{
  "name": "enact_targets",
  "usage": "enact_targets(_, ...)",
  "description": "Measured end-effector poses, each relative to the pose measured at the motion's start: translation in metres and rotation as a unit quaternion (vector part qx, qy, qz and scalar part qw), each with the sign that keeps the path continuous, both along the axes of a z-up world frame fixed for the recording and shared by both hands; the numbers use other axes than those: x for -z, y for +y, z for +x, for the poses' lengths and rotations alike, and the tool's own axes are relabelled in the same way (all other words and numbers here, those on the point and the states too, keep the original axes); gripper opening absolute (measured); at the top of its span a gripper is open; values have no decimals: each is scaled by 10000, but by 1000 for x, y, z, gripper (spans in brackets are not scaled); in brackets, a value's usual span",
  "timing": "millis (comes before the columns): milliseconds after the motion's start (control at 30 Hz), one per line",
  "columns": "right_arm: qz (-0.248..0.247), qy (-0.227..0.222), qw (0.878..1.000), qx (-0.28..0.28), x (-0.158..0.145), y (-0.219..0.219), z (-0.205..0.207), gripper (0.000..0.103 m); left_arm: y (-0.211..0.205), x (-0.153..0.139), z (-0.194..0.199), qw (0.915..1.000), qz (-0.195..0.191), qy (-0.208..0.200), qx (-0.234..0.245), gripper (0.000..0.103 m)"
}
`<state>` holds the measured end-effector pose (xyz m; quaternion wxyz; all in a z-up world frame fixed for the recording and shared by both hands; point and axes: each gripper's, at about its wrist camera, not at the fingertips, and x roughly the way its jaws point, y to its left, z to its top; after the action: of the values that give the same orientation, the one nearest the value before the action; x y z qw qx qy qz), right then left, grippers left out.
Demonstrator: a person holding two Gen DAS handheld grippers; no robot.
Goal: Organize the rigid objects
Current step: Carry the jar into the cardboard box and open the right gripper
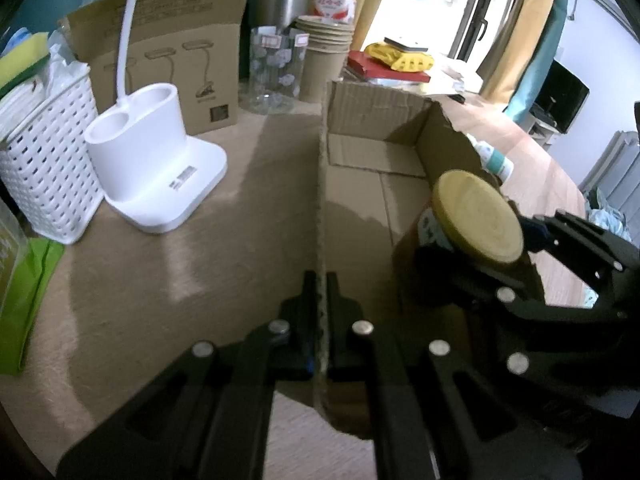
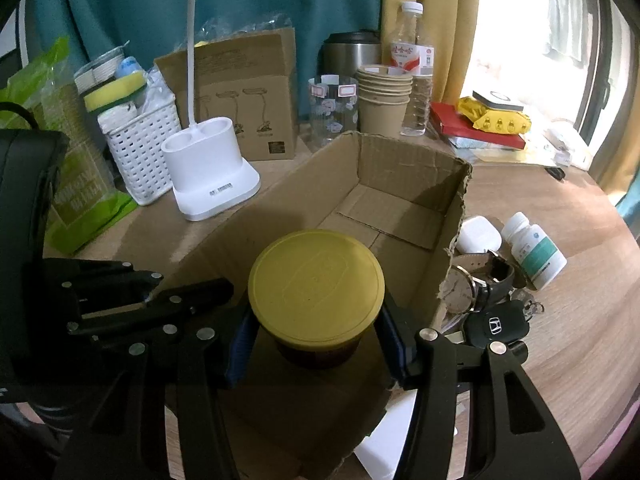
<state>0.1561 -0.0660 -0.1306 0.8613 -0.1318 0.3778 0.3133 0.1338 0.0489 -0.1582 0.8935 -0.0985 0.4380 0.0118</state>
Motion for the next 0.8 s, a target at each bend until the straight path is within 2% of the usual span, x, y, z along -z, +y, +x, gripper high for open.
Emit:
enact_targets(133,40,30,10000,-13,-1,-1,2,58,0,0,0,10000,-12,1,-3,3)
enact_targets(233,122,-12,9999,28,-4,-5,3,67,0,0,-1,10000,-23,6,-2,3)
enact_targets(333,226,-4,9997,52,-8,-9,4,71,0,0,-1,10000,-14,8,10,3)
enact_targets(467,241,-48,9997,69,-12,-10,3,72,1,2,-2,10000,-27,19,11,3)
enact_targets(567,280,-107,9995,109,-17,-12,2,74,1,2,-2,10000,-16,17,13,3)
enact_targets(633,356,-150,9992,142,-22,-15,1,80,1,2,-2,10000,-17,14,13,3)
enact_targets(800,526,-403,9973,307,-38,-27,-1,81,0,2,-2,10000,4,17,17,3)
